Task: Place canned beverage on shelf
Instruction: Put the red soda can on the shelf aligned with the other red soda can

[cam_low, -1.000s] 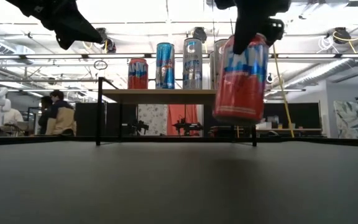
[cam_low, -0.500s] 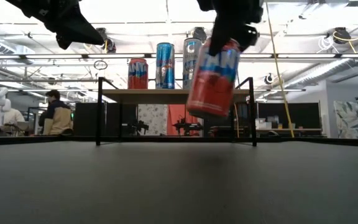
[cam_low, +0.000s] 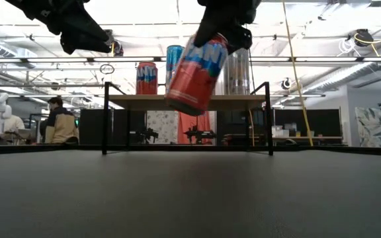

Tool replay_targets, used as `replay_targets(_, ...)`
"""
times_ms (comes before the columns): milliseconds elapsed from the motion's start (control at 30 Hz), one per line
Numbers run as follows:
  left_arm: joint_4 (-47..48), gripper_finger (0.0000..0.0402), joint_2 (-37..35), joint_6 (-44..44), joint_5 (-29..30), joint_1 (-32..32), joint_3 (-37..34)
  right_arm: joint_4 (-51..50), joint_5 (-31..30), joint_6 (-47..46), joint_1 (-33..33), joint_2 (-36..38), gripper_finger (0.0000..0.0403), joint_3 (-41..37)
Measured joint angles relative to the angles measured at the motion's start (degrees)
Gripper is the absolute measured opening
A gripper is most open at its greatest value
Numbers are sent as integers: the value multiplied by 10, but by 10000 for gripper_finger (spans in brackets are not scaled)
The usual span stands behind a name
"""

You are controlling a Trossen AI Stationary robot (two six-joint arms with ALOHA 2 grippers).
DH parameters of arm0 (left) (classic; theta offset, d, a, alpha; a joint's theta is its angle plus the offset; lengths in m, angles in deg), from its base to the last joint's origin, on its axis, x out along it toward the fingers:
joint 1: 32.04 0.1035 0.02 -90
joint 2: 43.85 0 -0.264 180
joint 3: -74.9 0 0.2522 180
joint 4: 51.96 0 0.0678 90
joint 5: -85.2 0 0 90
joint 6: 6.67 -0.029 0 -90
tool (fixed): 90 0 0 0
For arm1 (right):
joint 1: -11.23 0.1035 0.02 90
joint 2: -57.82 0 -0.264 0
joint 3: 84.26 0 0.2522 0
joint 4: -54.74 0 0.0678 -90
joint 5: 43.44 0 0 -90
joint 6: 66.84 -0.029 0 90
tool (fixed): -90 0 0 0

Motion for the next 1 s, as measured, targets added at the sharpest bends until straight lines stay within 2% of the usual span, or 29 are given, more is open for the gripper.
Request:
replay_targets(200,0,307,0,-34,25,0,0,67,1,28,-11,0,257,0)
replay_targets(333,0,341,0,-46,-28,0,0,104,4,41,-19,0,258,0)
replay_targets(400,0,348,0,-46,-43,0,0,123,15,51,-24,0,258,0)
replay_targets(833,-40,350,2,-41,-29,0,0,165,31,81,-75,0,258,0)
replay_targets(1000,-52,350,15,-30,-41,1,0,199,85,81,-93,0,258,0)
